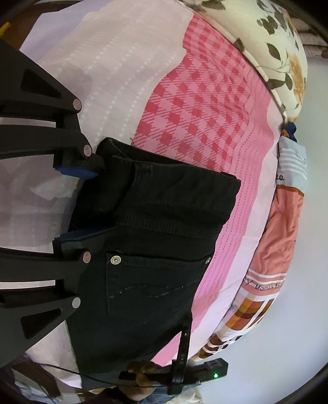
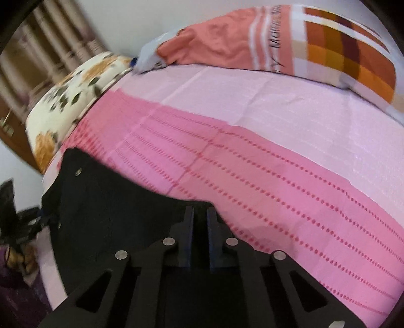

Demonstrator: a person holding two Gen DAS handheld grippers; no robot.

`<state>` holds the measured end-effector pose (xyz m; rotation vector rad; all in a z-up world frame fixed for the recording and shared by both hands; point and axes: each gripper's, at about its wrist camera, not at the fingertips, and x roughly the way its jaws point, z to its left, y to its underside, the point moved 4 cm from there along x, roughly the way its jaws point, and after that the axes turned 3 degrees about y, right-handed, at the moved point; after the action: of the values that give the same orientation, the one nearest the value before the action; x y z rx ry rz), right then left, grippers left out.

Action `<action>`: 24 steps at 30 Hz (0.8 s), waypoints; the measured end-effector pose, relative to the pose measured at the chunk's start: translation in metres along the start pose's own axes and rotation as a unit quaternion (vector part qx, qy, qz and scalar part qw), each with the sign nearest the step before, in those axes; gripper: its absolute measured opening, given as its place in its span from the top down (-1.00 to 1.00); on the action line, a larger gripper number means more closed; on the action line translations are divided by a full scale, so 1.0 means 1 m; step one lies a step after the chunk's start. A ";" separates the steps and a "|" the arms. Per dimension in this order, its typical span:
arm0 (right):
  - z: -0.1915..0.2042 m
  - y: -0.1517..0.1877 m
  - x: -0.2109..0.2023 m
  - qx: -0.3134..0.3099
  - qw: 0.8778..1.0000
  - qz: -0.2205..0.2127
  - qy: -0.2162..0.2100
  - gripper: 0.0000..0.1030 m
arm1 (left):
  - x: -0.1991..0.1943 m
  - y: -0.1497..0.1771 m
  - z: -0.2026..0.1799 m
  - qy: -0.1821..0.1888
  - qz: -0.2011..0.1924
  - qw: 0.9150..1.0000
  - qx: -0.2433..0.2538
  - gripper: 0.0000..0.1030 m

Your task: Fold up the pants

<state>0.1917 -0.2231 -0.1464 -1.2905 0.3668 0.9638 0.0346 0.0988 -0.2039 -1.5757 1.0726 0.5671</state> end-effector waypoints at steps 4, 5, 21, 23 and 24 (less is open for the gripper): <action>-0.004 0.000 0.004 0.018 1.000 -0.025 0.002 0.87 | 0.002 -0.002 0.001 0.002 -0.001 1.000 -0.006 0.28; -0.007 0.001 0.003 0.025 0.999 -0.028 -0.007 0.88 | 0.002 -0.002 0.001 0.002 -0.001 1.000 -0.008 0.27; -0.024 0.026 -0.018 0.150 0.986 -0.066 -0.037 0.57 | 0.005 -0.006 -0.012 0.000 0.000 1.000 0.014 -0.18; -0.040 0.030 -0.057 0.203 0.968 -0.131 -0.063 0.56 | 0.004 -0.007 -0.015 -0.011 0.005 1.000 0.021 -0.19; -0.047 0.039 -0.085 0.222 0.956 -0.170 -0.085 0.46 | 0.002 -0.008 -0.016 -0.018 0.008 1.000 0.024 -0.19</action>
<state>0.1249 -0.3009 -0.1244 -0.8168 0.2012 0.6450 0.0403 0.0833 -0.1971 -1.5114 1.0645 0.5741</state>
